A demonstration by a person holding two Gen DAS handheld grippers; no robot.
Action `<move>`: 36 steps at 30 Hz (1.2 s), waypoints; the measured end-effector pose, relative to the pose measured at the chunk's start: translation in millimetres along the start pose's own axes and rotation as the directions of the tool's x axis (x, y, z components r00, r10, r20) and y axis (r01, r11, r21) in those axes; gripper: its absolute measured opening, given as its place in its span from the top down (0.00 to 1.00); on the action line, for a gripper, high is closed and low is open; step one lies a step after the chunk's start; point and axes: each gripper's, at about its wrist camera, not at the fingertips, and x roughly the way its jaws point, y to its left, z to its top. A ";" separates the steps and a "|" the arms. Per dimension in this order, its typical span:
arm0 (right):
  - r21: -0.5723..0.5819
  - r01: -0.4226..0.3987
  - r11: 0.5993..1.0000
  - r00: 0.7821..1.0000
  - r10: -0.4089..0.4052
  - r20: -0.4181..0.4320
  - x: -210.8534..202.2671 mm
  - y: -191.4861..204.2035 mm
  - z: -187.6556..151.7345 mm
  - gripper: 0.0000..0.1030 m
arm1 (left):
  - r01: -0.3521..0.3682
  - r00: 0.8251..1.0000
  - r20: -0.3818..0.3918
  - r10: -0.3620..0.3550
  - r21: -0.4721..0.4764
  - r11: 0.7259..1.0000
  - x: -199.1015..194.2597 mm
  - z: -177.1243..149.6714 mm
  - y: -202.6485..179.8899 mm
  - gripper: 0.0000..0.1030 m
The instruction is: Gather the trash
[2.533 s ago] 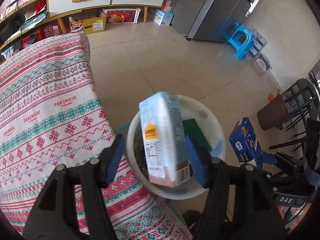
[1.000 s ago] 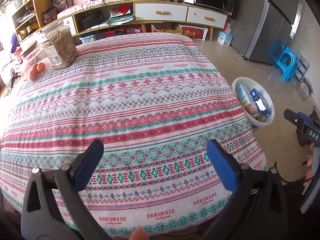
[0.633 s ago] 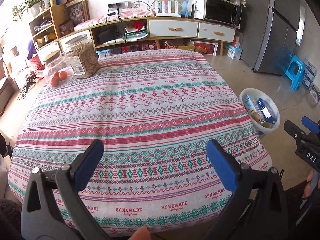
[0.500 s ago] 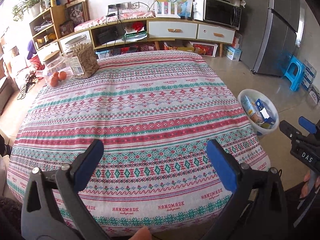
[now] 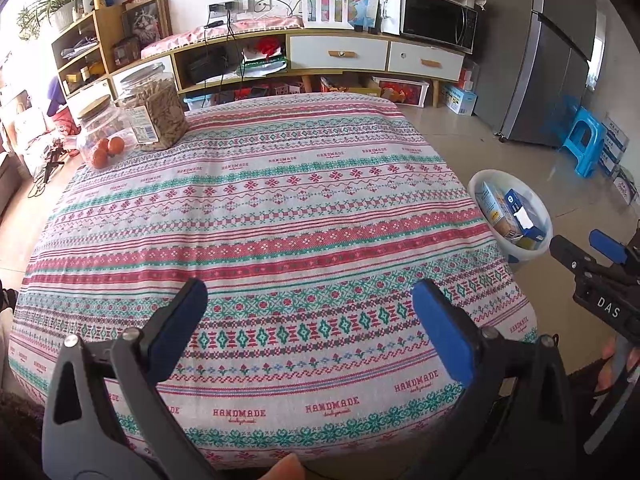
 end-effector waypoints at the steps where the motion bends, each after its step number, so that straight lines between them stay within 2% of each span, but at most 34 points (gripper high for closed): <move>1: -0.001 0.001 1.000 1.000 -0.001 0.000 -0.3 0.6 -0.5 0.15 | 0.001 1.000 0.001 -0.001 -0.002 1.000 -0.1 0.1 0.4 0.01; 36: -0.003 0.006 1.000 1.000 -0.006 -0.010 3.8 -0.4 -3.3 0.14 | 0.006 1.000 -0.004 -0.006 -0.008 1.000 0.0 -0.4 -1.2 0.01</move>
